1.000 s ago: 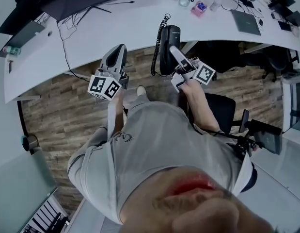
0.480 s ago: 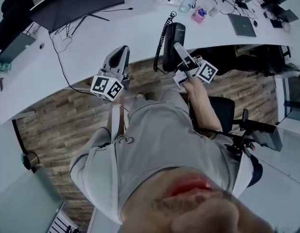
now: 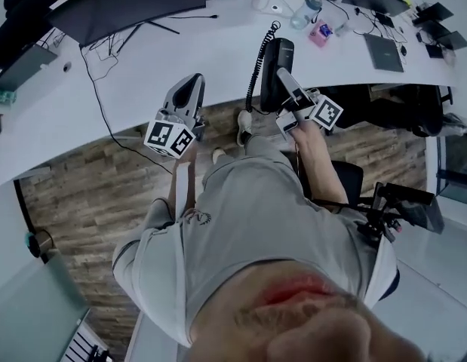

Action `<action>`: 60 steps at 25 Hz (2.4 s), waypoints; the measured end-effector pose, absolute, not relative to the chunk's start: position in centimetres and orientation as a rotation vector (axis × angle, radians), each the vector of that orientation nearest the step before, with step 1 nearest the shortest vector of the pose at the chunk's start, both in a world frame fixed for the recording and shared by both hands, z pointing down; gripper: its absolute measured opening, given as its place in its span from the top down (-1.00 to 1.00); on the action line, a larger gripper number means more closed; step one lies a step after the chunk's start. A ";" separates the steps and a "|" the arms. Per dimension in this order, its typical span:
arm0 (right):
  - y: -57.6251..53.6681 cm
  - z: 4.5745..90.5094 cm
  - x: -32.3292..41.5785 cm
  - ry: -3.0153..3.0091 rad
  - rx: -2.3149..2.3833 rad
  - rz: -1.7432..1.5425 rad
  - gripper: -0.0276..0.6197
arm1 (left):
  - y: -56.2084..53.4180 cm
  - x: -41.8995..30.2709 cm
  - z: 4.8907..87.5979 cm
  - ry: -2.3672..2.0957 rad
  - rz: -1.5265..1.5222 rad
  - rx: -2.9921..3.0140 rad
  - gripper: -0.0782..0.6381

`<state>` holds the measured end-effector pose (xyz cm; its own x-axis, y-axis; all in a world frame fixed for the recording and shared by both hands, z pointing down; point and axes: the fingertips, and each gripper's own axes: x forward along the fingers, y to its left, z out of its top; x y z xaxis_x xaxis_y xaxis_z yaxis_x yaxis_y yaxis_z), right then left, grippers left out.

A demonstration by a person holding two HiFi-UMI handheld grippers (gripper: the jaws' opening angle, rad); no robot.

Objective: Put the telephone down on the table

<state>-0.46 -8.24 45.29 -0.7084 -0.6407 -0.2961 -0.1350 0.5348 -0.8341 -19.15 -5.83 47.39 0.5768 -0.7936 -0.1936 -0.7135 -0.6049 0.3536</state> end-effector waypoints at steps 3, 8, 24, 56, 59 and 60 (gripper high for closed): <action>-10.5 46.7 -2.0 2.185 -0.599 -1.164 -0.07 | -6.9 -21.2 47.9 -1.331 -0.470 2.529 0.76; -14.5 47.6 -4.6 2.175 -0.486 -1.233 -0.07 | -9.1 -23.5 47.6 -1.462 -0.437 2.477 0.76; -25.6 46.8 -7.4 2.227 -0.202 -1.288 -0.07 | -19.8 -20.6 42.9 -1.645 -0.371 2.482 0.76; -35.4 47.0 -3.2 2.245 -0.324 -1.293 -0.07 | -31.6 -17.0 43.8 -1.520 -0.387 2.485 0.76; -35.3 47.0 -3.4 2.255 -0.340 -1.306 -0.07 | -31.7 -17.9 43.4 -1.543 -0.430 2.473 0.76; -35.1 47.0 -3.6 2.259 -0.343 -1.307 -0.07 | -31.6 -18.1 43.3 -1.547 -0.440 2.470 0.76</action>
